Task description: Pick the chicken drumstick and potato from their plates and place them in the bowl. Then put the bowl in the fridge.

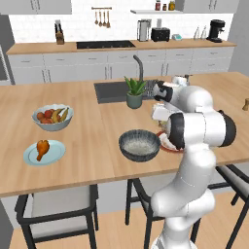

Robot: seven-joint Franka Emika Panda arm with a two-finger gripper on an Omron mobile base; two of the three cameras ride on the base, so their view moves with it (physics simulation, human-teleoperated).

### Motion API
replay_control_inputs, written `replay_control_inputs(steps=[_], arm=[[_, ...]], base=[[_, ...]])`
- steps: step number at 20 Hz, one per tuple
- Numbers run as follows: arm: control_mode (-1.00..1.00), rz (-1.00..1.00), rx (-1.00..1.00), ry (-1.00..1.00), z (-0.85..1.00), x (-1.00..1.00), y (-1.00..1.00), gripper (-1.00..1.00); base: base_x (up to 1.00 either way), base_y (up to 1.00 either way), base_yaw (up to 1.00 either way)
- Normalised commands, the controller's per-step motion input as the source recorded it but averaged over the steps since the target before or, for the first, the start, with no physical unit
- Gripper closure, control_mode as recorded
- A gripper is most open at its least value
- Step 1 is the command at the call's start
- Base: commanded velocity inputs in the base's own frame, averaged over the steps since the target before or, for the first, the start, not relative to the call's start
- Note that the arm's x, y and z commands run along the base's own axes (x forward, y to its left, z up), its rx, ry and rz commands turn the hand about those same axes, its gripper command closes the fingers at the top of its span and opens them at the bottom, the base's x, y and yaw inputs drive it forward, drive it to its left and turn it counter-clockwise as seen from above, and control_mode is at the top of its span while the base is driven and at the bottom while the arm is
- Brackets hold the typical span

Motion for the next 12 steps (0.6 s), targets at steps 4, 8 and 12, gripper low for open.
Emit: replay_control_inputs(steps=[4,8,12], arm=[[-1.00,0.00,-0.10,0.00,0.22,-0.21,1.00,1.00],[-1.00,0.00,-0.16,0.02,-0.04,0.24,0.78,1.00],[-1.00,0.00,-0.10,0.11,-0.42,0.52,0.29,1.00]], base=[[0.00,0.00,0.00],[0.00,0.00,0.00],[0.00,0.00,0.00]])
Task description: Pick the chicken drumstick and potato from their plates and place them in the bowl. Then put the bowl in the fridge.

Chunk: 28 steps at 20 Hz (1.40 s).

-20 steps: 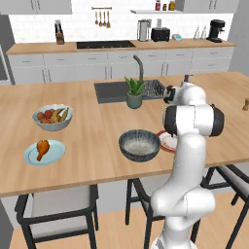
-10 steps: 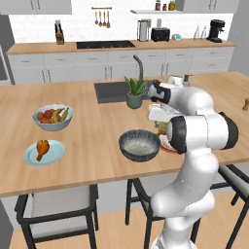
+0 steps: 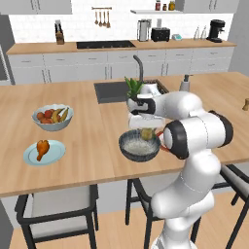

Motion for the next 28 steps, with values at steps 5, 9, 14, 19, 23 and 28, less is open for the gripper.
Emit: replay_control_inputs(steps=[5,9,14,19,23,28], arm=[[-1.00,0.00,-0.04,0.13,-0.59,0.22,0.07,1.00],[-1.00,0.00,0.00,-0.02,-0.22,0.00,0.30,1.00],[-1.00,0.00,0.02,-0.18,-0.29,0.00,0.07,1.00],[-1.00,0.01,0.00,-0.10,-0.28,0.00,0.00,1.00],[-1.00,0.00,0.00,0.00,0.03,0.00,0.01,-1.00],[-1.00,0.00,-0.02,0.00,0.20,-0.08,0.01,-1.00]], base=[[0.00,0.00,0.00],[0.00,0.00,0.00],[0.00,0.00,0.00],[0.00,0.00,0.00],[0.00,0.00,0.00],[0.00,0.00,0.00]])
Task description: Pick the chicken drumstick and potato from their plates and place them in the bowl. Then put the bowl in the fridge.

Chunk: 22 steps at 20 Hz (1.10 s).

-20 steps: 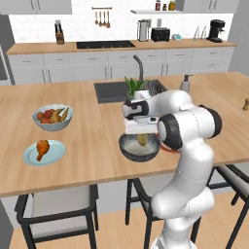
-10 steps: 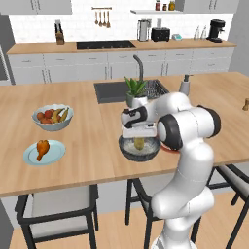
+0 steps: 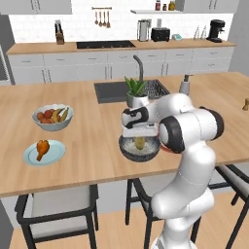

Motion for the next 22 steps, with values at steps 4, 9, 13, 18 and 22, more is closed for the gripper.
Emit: replay_control_inputs(steps=[4,9,13,18,22], arm=[[-1.00,0.00,-0.01,-0.07,0.33,-0.31,0.01,-1.00],[-1.00,0.01,-0.04,-0.06,0.37,-0.19,0.04,-1.00],[-1.00,0.06,-0.03,-0.20,0.69,-0.76,0.01,-1.00],[-1.00,0.02,0.13,-0.07,0.89,-0.98,-0.09,-1.00],[-1.00,0.00,0.15,0.00,0.66,-1.00,-0.40,-1.00]], base=[[0.00,0.00,0.00],[0.00,0.00,0.00],[0.00,0.00,0.00],[0.00,0.00,0.00],[0.00,0.00,0.00]])
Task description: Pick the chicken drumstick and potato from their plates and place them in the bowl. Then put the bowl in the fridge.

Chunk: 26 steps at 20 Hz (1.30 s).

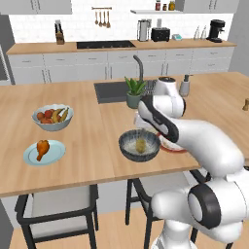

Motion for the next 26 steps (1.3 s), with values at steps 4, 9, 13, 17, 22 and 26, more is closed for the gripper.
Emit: replay_control_inputs(steps=[4,9,13,17,22,26], arm=[[-1.00,0.00,-0.01,0.00,0.24,-0.78,-0.48,-1.00],[-1.00,0.00,-0.04,-0.03,0.00,-0.71,-0.36,-1.00],[-1.00,0.00,0.00,0.00,-0.01,-0.08,-0.05,-1.00],[-1.00,0.00,0.00,-0.03,0.00,0.01,0.00,-1.00],[1.00,0.00,-0.01,-0.01,0.00,-0.01,0.29,-1.00],[1.00,0.00,0.00,0.00,0.00,0.00,0.00,-1.00]], base=[[0.00,0.00,0.00],[0.00,0.00,0.00],[0.00,0.00,0.00],[0.00,0.00,0.00],[0.00,0.37,0.00],[0.00,1.00,0.02]])
